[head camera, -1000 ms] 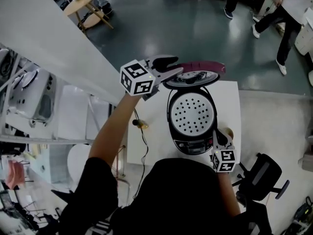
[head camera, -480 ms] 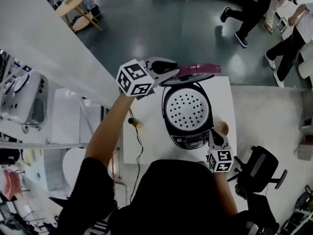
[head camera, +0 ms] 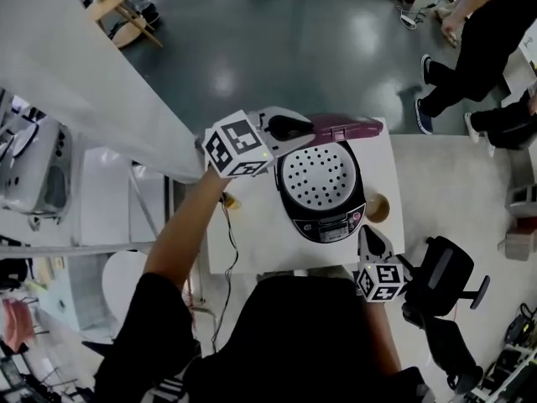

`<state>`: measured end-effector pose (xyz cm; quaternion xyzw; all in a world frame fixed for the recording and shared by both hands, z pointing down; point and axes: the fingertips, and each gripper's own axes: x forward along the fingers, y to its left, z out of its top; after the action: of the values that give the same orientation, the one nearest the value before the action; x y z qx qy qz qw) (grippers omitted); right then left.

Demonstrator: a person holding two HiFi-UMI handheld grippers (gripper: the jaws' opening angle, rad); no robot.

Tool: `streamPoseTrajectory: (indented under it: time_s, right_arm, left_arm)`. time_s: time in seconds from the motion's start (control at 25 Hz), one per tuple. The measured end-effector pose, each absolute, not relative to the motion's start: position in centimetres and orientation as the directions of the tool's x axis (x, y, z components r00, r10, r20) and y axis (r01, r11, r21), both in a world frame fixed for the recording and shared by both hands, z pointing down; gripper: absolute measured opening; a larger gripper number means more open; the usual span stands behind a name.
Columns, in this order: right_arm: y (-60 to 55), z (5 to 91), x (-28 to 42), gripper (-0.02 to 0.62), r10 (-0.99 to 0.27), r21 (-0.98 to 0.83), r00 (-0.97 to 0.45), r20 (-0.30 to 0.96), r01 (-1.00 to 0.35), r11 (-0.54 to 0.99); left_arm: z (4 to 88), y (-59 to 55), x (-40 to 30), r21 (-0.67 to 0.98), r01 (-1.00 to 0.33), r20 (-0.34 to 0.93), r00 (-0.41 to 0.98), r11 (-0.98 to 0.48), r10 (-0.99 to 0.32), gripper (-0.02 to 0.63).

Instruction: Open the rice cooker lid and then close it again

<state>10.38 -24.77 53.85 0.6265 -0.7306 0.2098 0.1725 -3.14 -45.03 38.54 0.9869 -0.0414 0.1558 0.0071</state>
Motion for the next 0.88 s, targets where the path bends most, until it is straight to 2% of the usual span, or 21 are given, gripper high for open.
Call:
streamPoseTrajectory:
  time_s: [0.32,0.48,0.68,0.88]
  right_arm:
    - [-24.8,53.3,10.1,0.0,-0.855,-0.142,-0.244,0.457,-0.969,0.2]
    - [-23.8,52.6,10.4,0.0,-0.849,-0.164,-0.283,0.446,-0.958,0.233]
    - [-22.9,51.2,11.9,0.0,-0.849,-0.145,-0.31,0.428,-0.951,0.274]
    - [-21.0,51.0,13.3,0.0,-0.834,-0.096,-0.328,0.444,-0.943,0.32]
  left_arm:
    - [40.7,-41.3,-2.5,-0.057,-0.098,0.347,0.931,-0.994,-0.111,0.046]
    - [42.0,-39.6,-2.2,-0.049,-0.117,0.418,0.899,-0.992,-0.127,0.046]
    - [44.5,-36.5,-1.4,-0.11,-0.04,0.563,0.821,-0.993,-0.096,0.046]
    - [45.9,-35.4,-1.6,-0.074,-0.124,0.56,0.816,-0.99,-0.144,0.046]
